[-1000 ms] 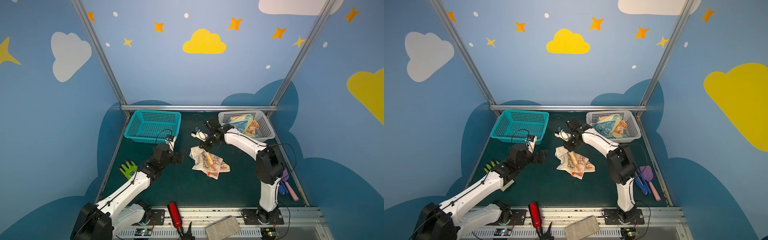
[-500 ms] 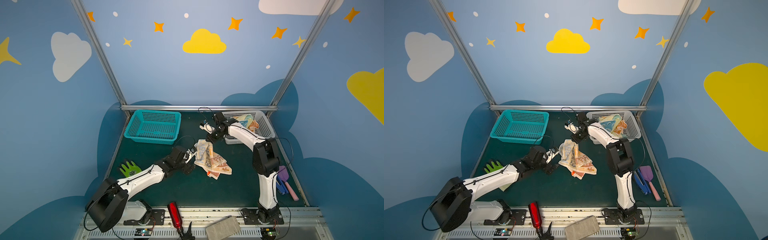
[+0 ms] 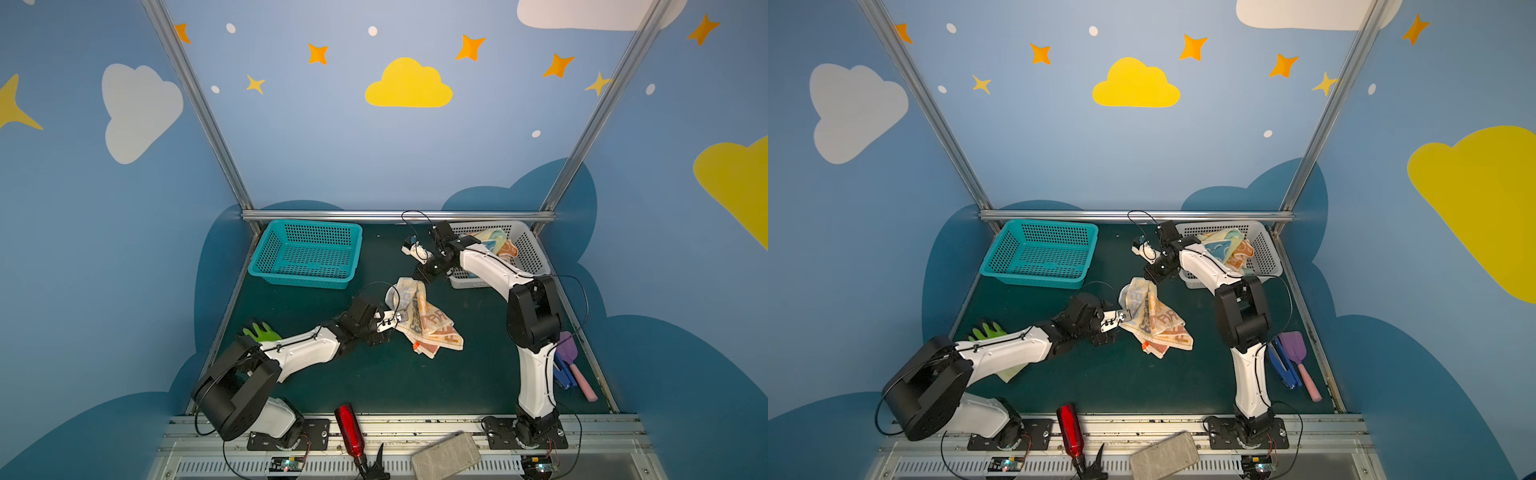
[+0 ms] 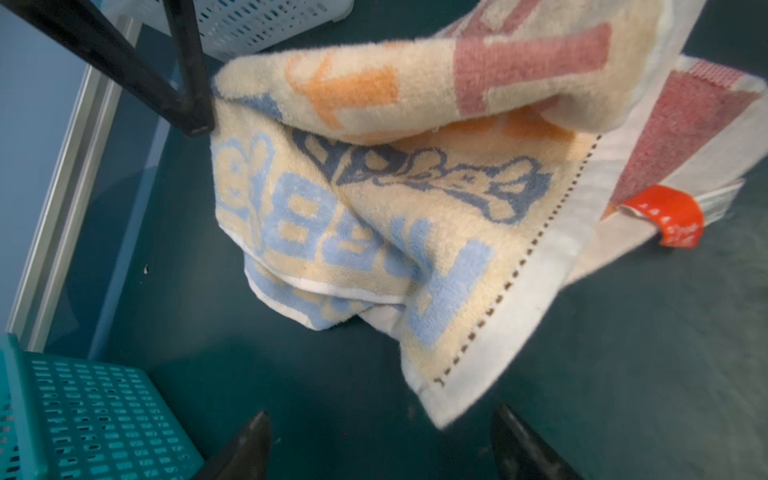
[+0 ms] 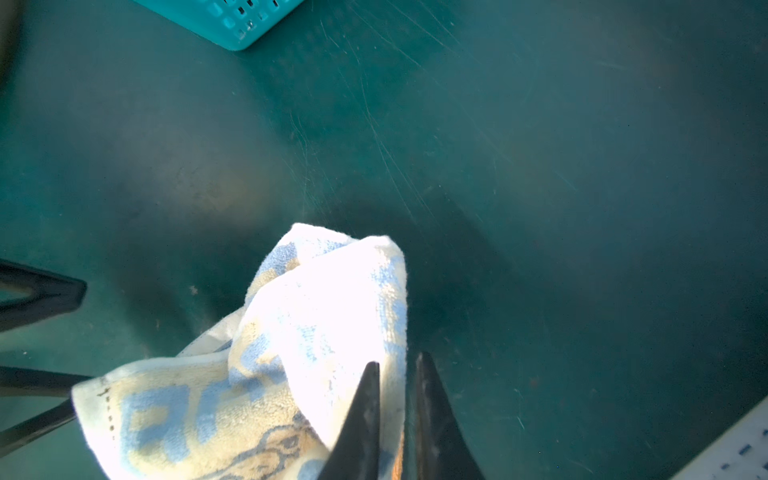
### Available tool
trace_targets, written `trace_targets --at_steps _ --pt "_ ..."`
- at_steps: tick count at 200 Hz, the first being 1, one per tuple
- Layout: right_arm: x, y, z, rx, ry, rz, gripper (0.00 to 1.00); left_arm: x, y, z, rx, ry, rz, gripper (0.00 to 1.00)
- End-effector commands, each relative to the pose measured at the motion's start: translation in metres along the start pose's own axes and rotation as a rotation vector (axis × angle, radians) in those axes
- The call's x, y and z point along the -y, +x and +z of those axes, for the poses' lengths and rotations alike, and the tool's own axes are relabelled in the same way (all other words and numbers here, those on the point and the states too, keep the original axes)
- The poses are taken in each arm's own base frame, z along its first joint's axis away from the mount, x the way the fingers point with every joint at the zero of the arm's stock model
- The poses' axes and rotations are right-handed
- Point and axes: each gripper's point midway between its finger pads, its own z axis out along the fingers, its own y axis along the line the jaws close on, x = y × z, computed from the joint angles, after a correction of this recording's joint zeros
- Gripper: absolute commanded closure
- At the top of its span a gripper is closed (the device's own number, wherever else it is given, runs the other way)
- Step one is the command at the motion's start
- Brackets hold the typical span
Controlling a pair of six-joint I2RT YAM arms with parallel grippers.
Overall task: Fold and stack the towels
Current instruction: 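Grasp two corners of the crumpled towel with left and right grippers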
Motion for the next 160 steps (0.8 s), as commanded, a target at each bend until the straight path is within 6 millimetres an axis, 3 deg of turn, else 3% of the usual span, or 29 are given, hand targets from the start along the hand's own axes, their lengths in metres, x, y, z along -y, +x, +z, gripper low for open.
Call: trace_targets --at_steps 1,81,101,136,160 --pt "-0.001 0.001 0.003 0.009 -0.023 0.014 0.86 -0.012 -0.01 0.007 0.039 -0.067 0.097 0.2" --pt "0.001 -0.001 0.001 0.017 -0.02 0.021 0.86 0.004 -0.021 0.013 0.067 -0.008 0.174 0.4" --pt "0.001 0.0 0.001 0.017 -0.02 0.024 0.86 0.009 -0.023 0.012 0.071 0.009 0.183 0.55" --pt "0.001 0.0 -0.003 0.022 -0.023 0.029 0.86 0.013 -0.024 0.01 0.063 0.025 0.177 0.95" --pt "0.0 -0.002 -0.009 0.038 -0.021 0.027 0.86 0.01 -0.028 0.008 0.074 0.014 0.154 0.96"
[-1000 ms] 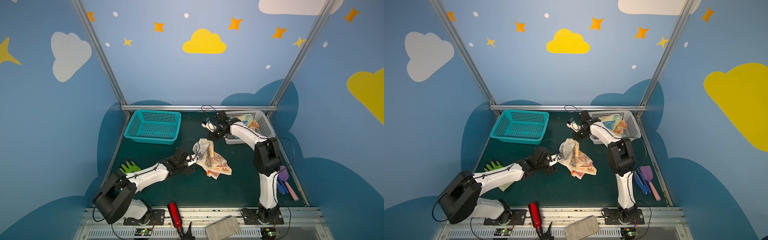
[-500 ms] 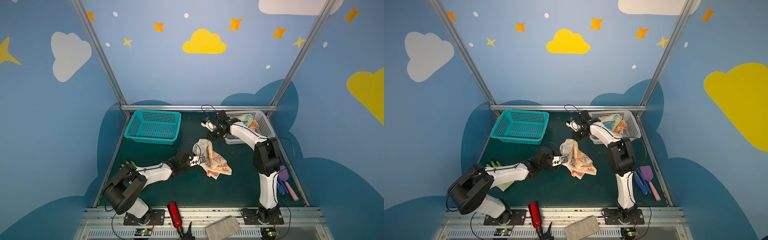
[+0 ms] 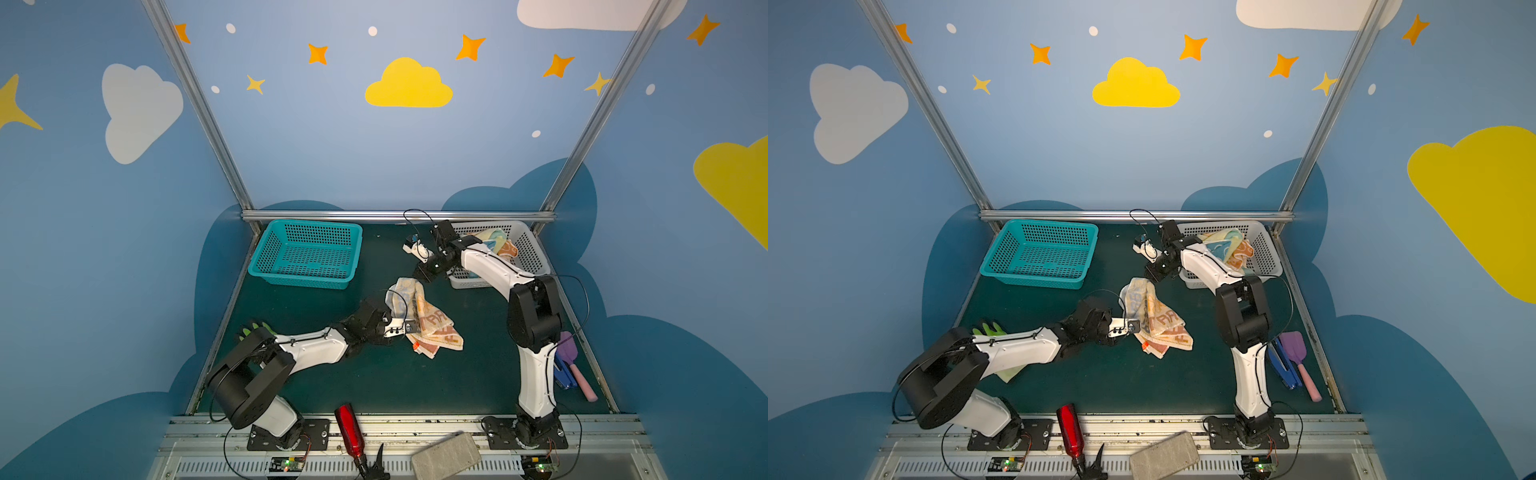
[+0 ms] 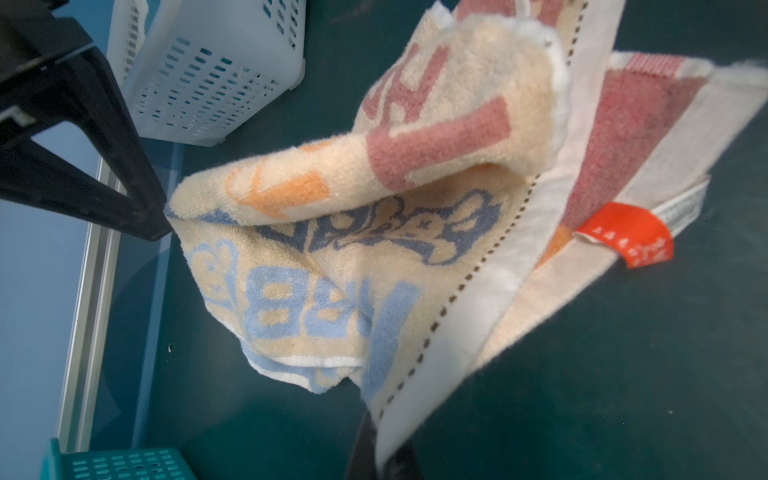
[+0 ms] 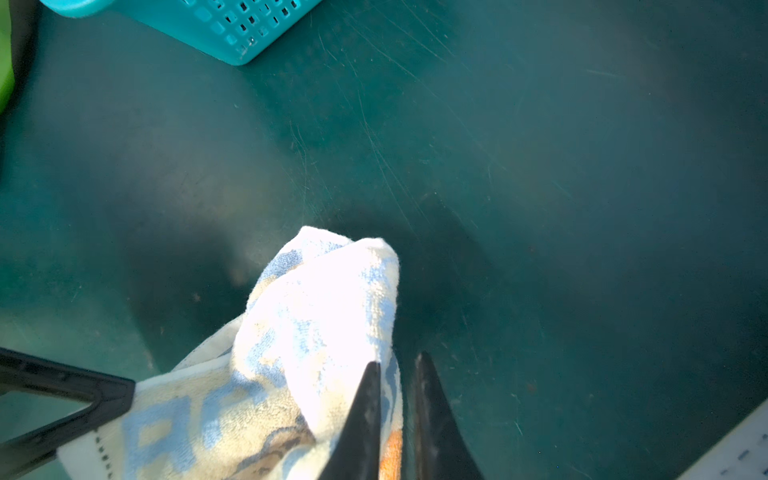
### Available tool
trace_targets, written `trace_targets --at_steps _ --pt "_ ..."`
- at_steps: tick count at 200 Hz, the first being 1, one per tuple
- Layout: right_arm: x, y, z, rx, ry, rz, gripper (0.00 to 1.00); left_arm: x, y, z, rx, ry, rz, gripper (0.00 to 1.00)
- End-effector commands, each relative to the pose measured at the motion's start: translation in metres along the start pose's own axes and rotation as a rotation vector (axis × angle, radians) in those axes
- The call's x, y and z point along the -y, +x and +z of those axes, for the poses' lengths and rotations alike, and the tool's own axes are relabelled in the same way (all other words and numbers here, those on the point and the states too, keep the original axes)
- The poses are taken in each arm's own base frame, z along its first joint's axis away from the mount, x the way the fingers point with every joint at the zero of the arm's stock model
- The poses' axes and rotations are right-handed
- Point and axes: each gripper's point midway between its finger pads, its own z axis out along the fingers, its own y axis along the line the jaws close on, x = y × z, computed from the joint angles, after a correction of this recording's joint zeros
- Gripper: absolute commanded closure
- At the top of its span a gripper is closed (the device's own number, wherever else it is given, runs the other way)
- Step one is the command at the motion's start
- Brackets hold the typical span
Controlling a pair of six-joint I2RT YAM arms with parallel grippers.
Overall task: Fold and stack the towels
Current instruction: 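Grasp two corners of the crumpled towel with left and right grippers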
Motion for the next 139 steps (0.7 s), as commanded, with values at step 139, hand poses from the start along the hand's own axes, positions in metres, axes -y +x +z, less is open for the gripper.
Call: trace_targets --at_steps 139 --pt "-0.031 0.069 -0.096 0.221 0.309 -0.537 0.7 -0.069 -0.035 -0.036 0.035 -0.131 -0.453 0.96"
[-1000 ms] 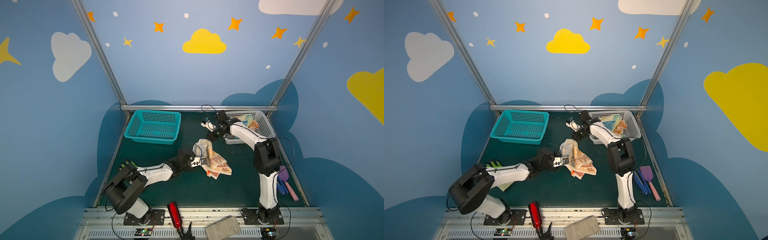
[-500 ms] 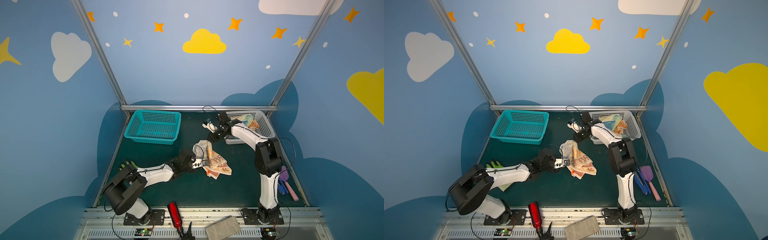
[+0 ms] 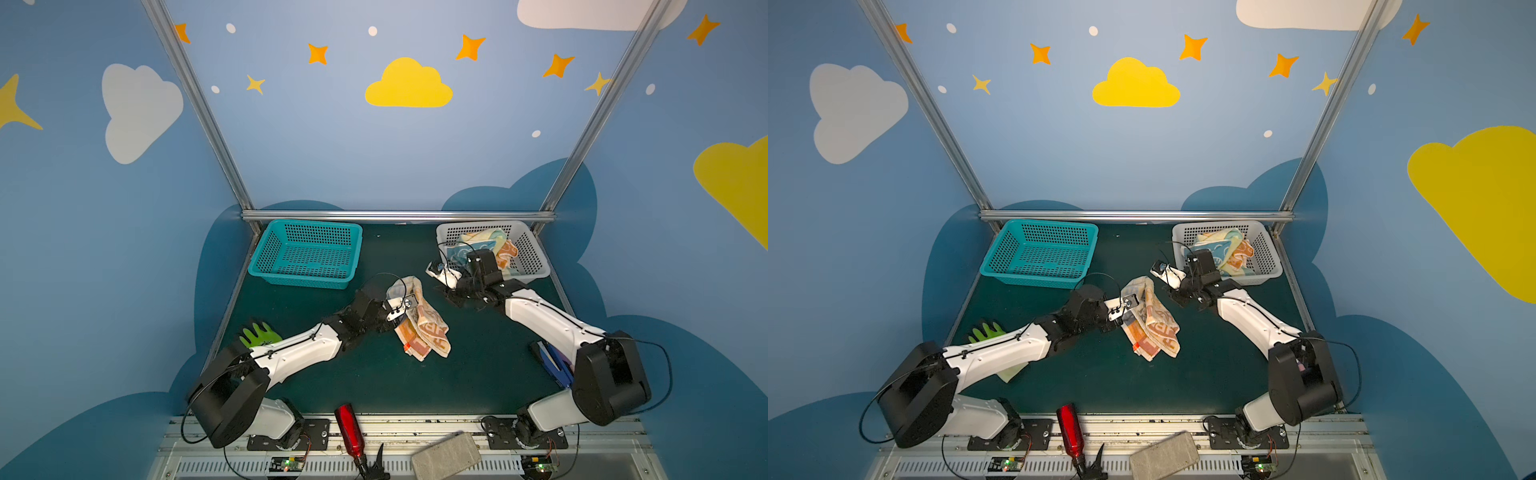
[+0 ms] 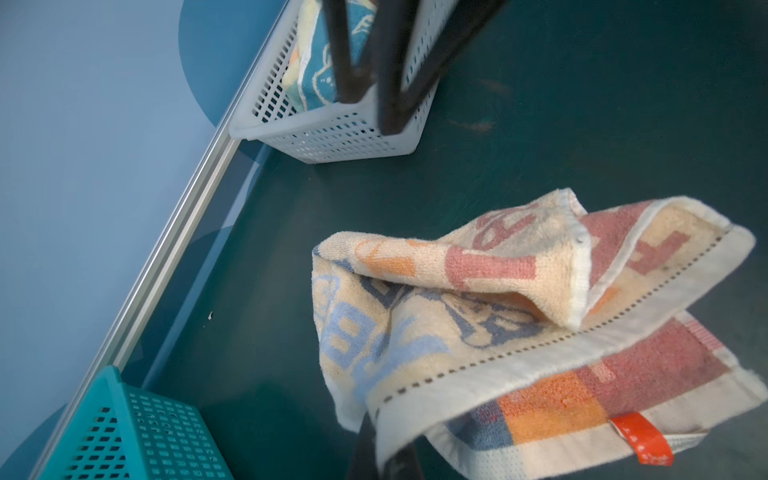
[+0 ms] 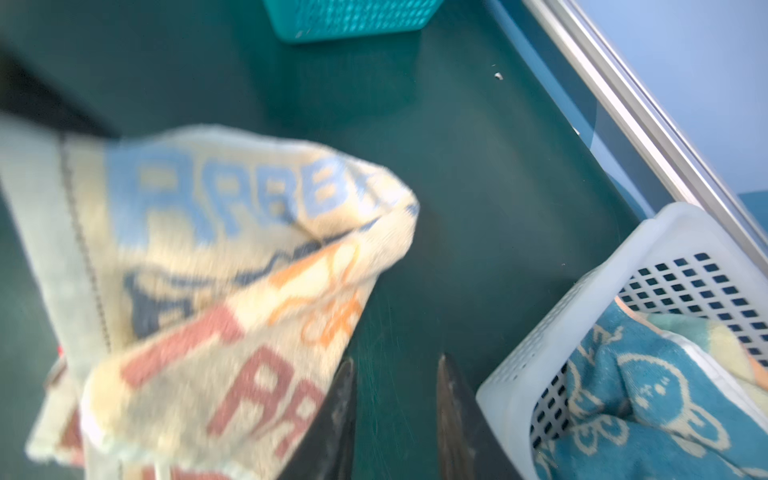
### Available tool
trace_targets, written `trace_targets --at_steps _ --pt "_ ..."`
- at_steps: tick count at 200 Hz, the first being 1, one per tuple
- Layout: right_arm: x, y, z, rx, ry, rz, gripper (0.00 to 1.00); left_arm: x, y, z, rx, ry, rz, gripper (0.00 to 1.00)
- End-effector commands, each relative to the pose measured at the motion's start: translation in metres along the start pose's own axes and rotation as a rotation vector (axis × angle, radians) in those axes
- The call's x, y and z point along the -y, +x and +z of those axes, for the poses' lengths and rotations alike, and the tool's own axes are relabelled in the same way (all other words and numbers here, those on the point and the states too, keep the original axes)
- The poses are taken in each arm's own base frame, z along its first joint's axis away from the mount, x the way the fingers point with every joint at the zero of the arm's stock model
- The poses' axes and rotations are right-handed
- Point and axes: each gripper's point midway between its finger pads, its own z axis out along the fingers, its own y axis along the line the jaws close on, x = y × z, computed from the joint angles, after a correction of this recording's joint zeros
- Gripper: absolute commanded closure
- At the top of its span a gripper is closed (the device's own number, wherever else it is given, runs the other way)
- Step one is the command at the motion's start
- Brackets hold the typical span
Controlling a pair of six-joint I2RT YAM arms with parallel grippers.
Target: Fold and stack the towels
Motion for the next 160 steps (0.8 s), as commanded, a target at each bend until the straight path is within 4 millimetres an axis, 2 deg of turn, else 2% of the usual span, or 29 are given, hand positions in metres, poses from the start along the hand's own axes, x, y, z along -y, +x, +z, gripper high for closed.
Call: trace_targets --at_steps 1,28,54,74,85,104,117,129,160 --pt "-0.002 0.0 -0.011 0.009 0.042 -0.1 0.7 -0.01 -0.002 0.0 -0.041 -0.022 -0.12 0.96" --pt "-0.028 -0.006 -0.028 0.046 -0.011 -0.005 0.7 -0.015 -0.001 0.006 -0.052 -0.026 -0.191 0.96" --pt "-0.046 -0.026 -0.036 0.123 -0.029 0.215 0.65 -0.025 -0.003 0.008 -0.058 -0.024 -0.283 0.96" --pt "-0.061 -0.032 -0.034 0.115 -0.037 0.409 0.65 -0.029 -0.008 0.009 -0.049 0.002 -0.33 0.96" --pt "-0.069 -0.027 -0.029 0.074 -0.015 0.506 0.67 -0.028 -0.012 0.009 -0.035 0.017 -0.337 0.96" --pt "-0.082 -0.012 -0.022 0.025 0.045 0.551 0.73 -0.026 -0.016 0.009 -0.023 0.033 -0.343 0.96" --pt "-0.092 -0.009 -0.02 0.056 0.062 0.564 0.73 -0.026 -0.016 0.009 -0.022 0.038 -0.347 0.96" --pt "-0.109 0.005 -0.016 0.071 0.055 0.558 0.72 -0.026 -0.016 0.01 -0.023 0.043 -0.352 0.96" --pt "-0.135 0.029 -0.008 0.095 0.075 0.517 0.71 -0.023 -0.017 0.011 -0.019 0.063 -0.366 0.96"
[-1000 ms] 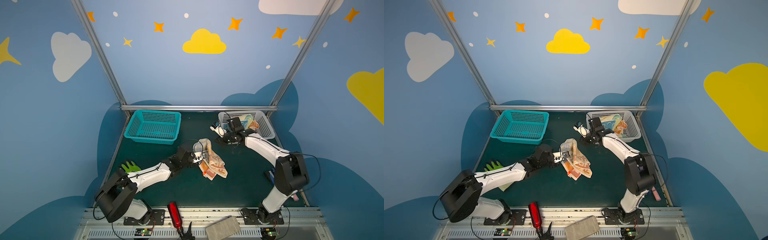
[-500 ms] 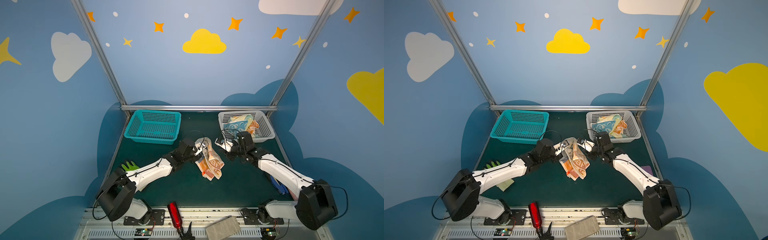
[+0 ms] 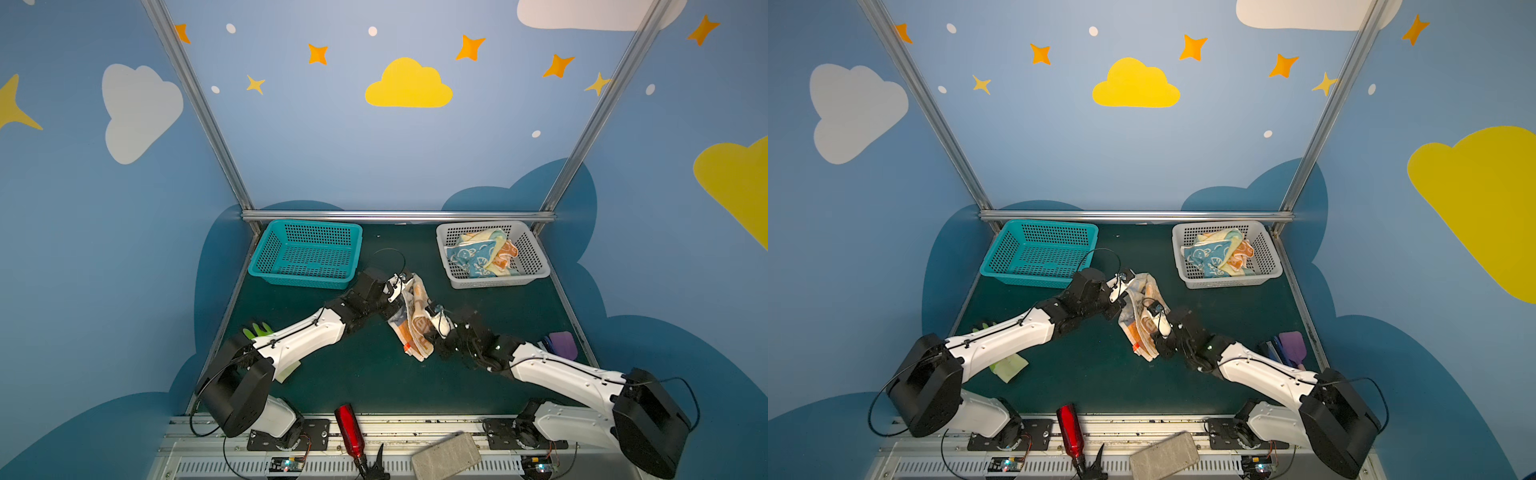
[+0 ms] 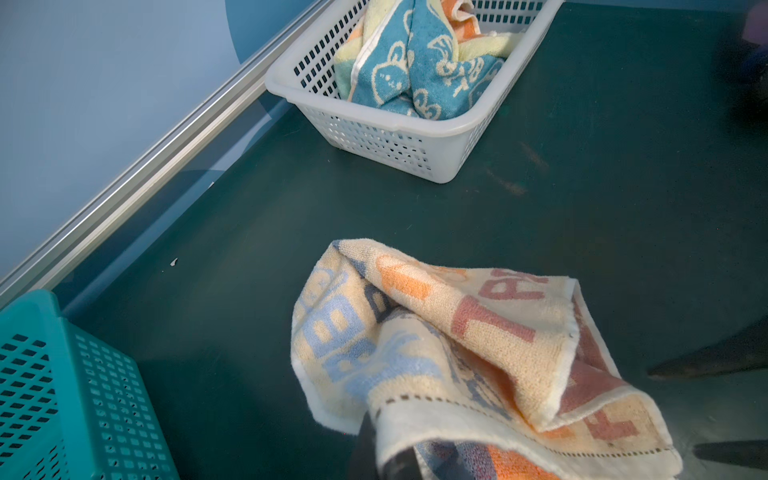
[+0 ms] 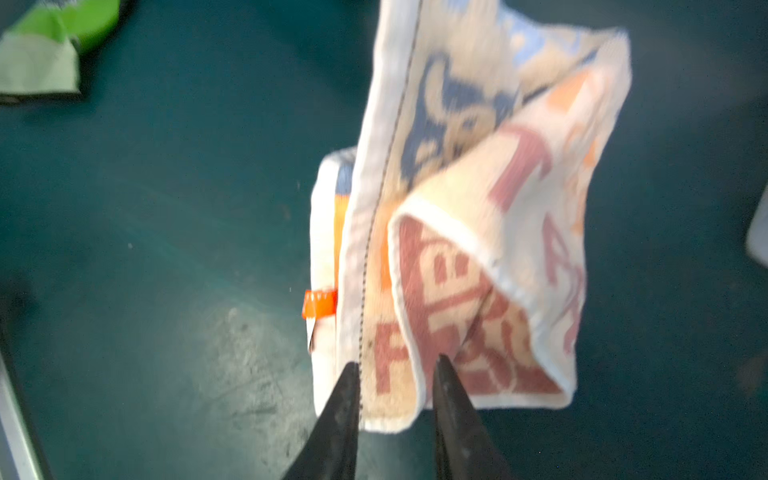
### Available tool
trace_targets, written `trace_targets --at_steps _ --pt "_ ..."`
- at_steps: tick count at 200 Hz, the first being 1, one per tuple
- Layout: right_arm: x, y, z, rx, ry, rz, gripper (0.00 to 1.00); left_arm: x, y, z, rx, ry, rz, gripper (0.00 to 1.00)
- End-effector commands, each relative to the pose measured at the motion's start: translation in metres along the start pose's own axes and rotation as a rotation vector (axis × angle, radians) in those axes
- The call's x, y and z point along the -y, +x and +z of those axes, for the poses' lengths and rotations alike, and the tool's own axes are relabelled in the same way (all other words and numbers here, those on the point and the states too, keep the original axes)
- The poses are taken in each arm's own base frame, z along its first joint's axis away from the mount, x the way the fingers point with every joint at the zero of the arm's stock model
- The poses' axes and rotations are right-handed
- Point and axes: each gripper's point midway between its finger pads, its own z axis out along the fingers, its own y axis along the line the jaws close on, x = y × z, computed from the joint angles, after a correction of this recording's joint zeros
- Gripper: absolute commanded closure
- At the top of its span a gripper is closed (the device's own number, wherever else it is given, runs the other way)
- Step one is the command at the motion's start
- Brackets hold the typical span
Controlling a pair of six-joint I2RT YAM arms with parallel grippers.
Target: Fold and stack the towels
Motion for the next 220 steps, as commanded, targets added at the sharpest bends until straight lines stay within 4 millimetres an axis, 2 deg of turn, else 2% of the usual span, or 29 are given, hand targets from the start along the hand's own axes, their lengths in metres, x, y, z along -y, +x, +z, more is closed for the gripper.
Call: trace_targets --at_steps 1,24,54,99,125,184,220 --pt "0.002 -0.011 -0.001 0.126 0.054 0.042 0.71 0.003 -0.004 0.002 0.0 0.032 -0.031 0.96" --pt "-0.008 0.001 0.004 0.131 0.029 -0.007 0.71 0.006 -0.003 0.006 -0.001 0.051 -0.039 0.96" --pt "-0.004 0.014 0.012 0.027 0.074 0.022 0.71 0.007 -0.002 0.011 -0.014 0.055 -0.057 0.96" --pt "-0.016 0.013 0.027 -0.015 0.043 -0.027 0.71 0.0 -0.012 0.009 -0.013 0.031 -0.095 0.96" --pt "-0.017 0.013 0.032 -0.016 0.047 -0.022 0.71 -0.001 -0.017 0.008 -0.024 0.034 -0.118 0.96" --pt "-0.013 0.02 0.04 -0.043 0.077 0.015 0.65 -0.005 -0.014 0.011 -0.062 0.015 -0.142 0.96" --pt "-0.012 0.016 0.043 -0.03 0.083 0.029 0.6 -0.004 -0.01 0.014 -0.077 0.019 -0.143 0.96"
